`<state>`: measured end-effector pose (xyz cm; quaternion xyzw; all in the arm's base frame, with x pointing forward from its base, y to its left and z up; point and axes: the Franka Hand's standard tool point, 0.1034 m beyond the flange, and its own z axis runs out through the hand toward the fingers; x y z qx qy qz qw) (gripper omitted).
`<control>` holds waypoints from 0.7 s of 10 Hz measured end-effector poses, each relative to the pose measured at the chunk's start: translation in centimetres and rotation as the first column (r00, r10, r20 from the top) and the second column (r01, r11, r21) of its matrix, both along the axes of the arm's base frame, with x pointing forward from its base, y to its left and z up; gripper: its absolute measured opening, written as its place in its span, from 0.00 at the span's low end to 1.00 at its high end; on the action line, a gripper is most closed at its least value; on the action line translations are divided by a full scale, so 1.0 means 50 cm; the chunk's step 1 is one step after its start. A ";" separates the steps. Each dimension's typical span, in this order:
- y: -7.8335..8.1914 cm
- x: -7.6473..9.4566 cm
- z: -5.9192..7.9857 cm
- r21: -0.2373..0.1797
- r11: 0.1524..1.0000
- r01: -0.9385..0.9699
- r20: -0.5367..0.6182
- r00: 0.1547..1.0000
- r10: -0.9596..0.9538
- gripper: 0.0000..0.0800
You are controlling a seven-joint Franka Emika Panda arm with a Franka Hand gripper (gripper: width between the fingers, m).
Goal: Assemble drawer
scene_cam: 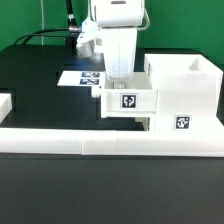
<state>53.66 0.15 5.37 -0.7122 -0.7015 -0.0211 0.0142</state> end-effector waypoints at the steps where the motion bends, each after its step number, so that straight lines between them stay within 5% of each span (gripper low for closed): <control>1: 0.001 -0.003 0.000 -0.006 0.999 -0.039 -0.003 0.999 0.039 0.05; 7: 0.005 0.000 0.000 -0.007 0.999 -0.045 0.003 0.999 0.045 0.05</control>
Offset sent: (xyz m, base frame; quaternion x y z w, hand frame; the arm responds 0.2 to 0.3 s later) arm 0.0000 0.0000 0.0000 0.0000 0.0000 0.0000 1.0000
